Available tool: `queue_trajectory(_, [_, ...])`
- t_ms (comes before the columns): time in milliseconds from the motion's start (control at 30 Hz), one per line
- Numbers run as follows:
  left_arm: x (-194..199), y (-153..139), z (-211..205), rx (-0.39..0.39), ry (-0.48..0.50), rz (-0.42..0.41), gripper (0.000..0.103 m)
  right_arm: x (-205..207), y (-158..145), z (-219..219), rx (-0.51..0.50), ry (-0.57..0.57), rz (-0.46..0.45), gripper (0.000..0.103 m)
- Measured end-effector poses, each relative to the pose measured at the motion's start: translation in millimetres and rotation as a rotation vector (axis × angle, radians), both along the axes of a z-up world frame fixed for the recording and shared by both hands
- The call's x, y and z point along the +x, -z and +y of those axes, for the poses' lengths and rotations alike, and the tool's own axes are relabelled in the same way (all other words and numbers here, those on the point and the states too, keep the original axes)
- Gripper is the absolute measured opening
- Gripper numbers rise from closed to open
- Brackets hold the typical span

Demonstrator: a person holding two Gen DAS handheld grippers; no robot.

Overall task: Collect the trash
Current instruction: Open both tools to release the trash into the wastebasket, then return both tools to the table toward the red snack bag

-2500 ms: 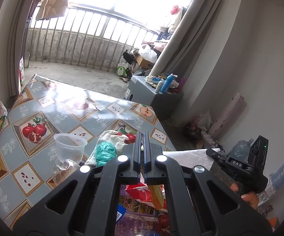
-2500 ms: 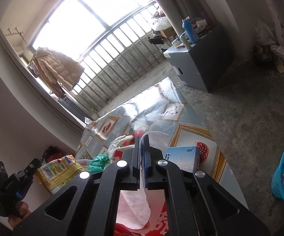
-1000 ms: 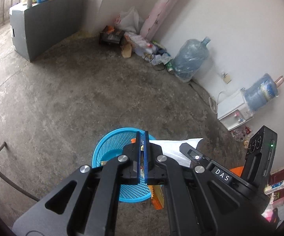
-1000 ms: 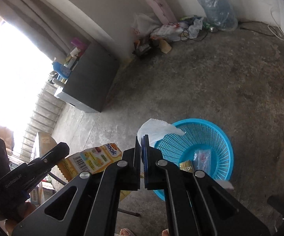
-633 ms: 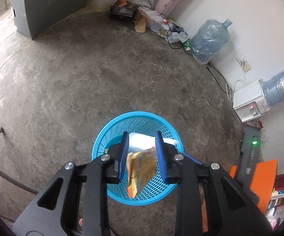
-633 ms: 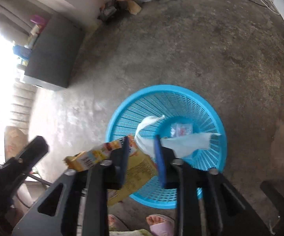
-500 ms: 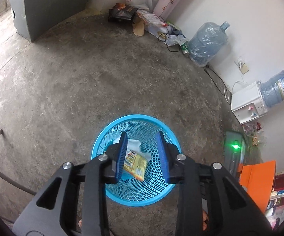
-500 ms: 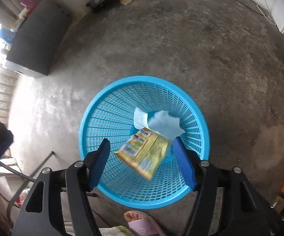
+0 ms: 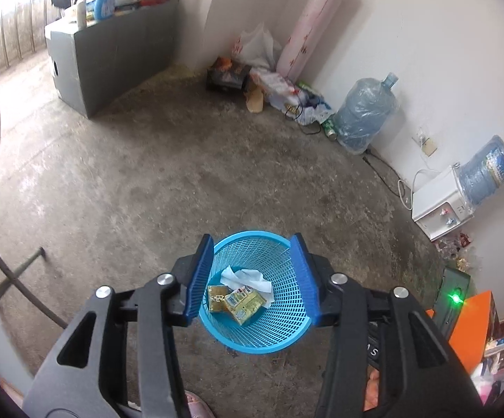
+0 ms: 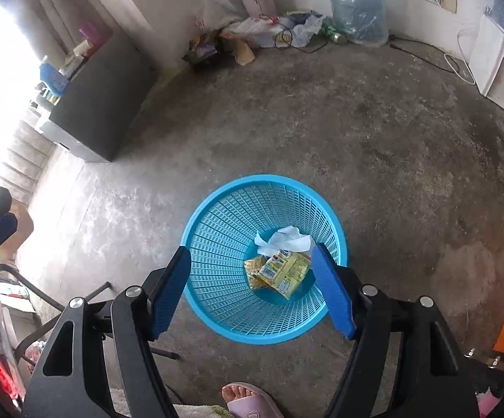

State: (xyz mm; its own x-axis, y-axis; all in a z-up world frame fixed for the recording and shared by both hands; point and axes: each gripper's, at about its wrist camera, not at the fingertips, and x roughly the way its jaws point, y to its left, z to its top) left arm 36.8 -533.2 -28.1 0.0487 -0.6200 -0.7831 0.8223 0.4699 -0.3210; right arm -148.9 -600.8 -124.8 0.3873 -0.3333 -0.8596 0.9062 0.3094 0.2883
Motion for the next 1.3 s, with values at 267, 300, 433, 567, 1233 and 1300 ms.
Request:
queue_trajectory(267, [-21.1, -87.8, 81.7, -0.091, 0.010, -0.132, 0.068, 2.2, -83.1, 73.7, -0.135, -0.088, -0.091, 0.072])
queue_trajectory(300, [-22.8, -97.4, 92.8, -0.108, 0.010, -0.149, 0.070, 4.2, -93.5, 82.5, -0.153, -0.107, -0.102, 0.072])
queue_trajectory(433, [-28.7, -134.6, 142.7, -0.172, 0.008, -0.215, 0.079, 11.7, -126.9, 113.8, -0.195, -0.170, -0.160, 0.072])
queue_trajectory(567, [-20.0, -163.6, 200.1, -0.207, -0.033, -0.253, 0.083, 23.8, -154.9, 143.5, -0.229, -0.241, -0.213, 0.072])
queue_trajectory(1233, [85.7, -200.5, 511.0, -0.155, -0.695, -0.375, 0.084, 150.8, -191.9, 262.1, -0.177, -0.666, -0.390, 0.072])
queue_trajectory(1300, [86.5, -188.6, 513.4, -0.145, -0.703, -0.356, 0.084, 157.9, -190.4, 270.3, -0.167, -0.688, -0.382, 0.072])
